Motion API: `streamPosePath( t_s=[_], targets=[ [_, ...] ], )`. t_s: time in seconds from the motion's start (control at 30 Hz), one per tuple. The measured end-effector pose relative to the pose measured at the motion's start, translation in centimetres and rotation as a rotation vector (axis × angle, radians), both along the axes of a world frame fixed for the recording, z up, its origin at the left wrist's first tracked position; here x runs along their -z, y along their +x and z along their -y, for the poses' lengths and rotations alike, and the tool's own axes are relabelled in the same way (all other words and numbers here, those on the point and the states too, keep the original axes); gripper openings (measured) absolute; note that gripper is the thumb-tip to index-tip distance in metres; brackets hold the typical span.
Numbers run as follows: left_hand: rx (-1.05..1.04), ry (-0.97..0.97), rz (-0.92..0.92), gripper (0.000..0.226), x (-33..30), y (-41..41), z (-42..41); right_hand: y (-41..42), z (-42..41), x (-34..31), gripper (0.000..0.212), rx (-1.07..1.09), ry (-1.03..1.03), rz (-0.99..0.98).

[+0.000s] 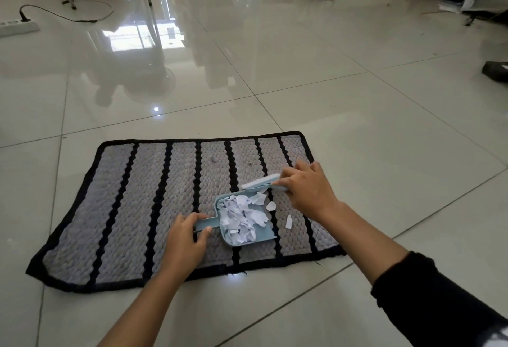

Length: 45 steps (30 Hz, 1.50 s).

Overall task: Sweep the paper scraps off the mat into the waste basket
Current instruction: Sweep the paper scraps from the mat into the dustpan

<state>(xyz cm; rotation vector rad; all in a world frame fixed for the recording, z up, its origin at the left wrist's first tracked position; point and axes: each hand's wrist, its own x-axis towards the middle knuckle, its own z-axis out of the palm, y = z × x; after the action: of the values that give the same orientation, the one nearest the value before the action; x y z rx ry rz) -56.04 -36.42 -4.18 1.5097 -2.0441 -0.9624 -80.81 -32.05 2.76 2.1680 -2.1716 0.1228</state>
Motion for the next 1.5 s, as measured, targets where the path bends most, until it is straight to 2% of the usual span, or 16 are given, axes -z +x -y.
streamPosePath(
  t_s=[0.23, 0.5, 0.7, 0.8, 1.0, 1.1, 1.3, 1.5],
  targets=[
    [-0.034, -0.043, 0.018, 0.021, -0.2, 0.0, -0.8, 2.7, -2.2, 0.2, 0.021, 0.234, 0.007, 0.060],
    [0.005, -0.025, -0.010, 0.021, -0.3, -0.6, -1.6, 3.2, -4.1, -1.1, 0.023, 0.304, -0.070, 0.218],
    [0.035, -0.012, -0.034, 0.021, -0.6, -0.8, -1.3, 2.0, -5.7, -1.8, 0.028, 0.460, -0.167, 0.083],
    [0.033, -0.020, -0.031, 0.022, -0.6, -1.0, -1.3, 3.1, -5.6, -1.0, 0.030, 0.450, -0.118, 0.054],
    [0.020, -0.009, -0.045, 0.021, -0.1, -1.4, -1.6, 7.2, -2.5, -0.1, 0.043, 0.397, -0.090, 0.167],
    [0.014, 0.006, -0.050, 0.021, 0.3, -1.3, -1.7, 8.9, -2.0, 0.0, 0.036, 0.340, -0.054, 0.198],
    [0.011, 0.039, -0.124, 0.020, 0.9, -1.0, -1.7, 10.8, -2.2, -0.3, 0.033, 0.225, -0.117, 0.099],
    [-0.005, 0.009, -0.155, 0.020, 0.4, 0.1, -1.4, 11.7, -2.3, -0.8, 0.023, 0.252, -0.096, 0.038]
  ],
)
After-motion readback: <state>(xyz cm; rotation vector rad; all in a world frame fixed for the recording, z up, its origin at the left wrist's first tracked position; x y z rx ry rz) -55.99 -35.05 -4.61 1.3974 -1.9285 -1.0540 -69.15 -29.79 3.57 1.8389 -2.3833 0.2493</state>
